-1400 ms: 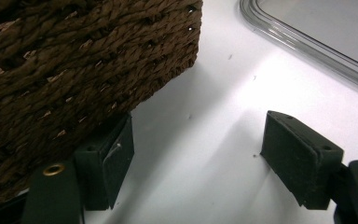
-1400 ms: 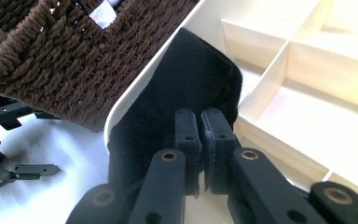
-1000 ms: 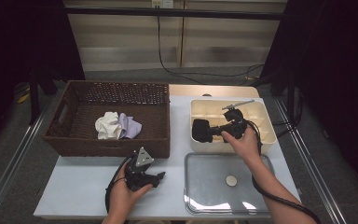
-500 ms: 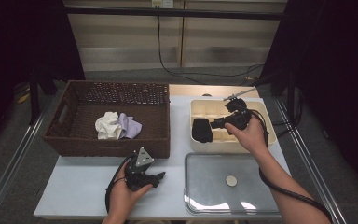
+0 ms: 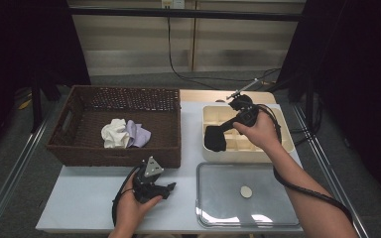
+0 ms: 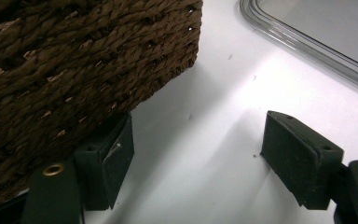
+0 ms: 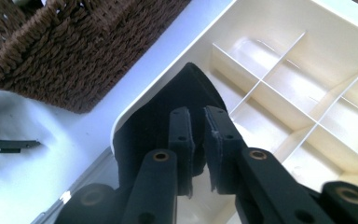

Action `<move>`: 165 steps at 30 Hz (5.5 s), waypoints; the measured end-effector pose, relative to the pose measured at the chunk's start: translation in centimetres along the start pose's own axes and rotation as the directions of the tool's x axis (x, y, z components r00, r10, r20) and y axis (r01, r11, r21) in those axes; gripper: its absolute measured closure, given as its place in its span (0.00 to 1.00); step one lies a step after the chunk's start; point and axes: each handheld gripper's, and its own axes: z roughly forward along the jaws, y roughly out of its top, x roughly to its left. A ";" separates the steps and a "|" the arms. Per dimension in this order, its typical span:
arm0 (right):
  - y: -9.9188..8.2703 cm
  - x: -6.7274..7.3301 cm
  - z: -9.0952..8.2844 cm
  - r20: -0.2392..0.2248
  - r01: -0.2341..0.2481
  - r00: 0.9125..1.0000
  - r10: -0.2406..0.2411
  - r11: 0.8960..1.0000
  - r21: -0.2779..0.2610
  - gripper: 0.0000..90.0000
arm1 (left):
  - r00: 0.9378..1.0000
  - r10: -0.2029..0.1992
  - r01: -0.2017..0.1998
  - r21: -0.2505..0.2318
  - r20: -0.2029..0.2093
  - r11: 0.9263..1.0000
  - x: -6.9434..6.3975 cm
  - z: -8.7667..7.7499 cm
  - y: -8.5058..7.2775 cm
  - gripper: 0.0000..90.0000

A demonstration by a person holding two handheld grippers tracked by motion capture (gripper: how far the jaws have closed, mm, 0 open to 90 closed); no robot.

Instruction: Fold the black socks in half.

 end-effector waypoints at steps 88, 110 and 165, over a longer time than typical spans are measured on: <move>-2.9 1.5 8.8 -0.140 0.076 0.988 -0.061 0.992 0.102 1.00 | 1.000 0.002 -0.002 0.008 -0.001 1.000 -0.1 -0.1 0.0 0.28; -2.5 0.8 4.7 -0.144 0.054 0.988 -0.047 0.998 0.043 0.96 | 1.000 0.001 -0.001 0.007 -0.001 1.000 -0.1 0.0 0.0 0.28; -10.2 3.6 0.9 -0.130 0.187 0.973 -0.193 0.981 -0.058 0.19 | 1.000 0.004 -0.004 0.009 0.000 1.000 0.0 -0.1 0.0 0.28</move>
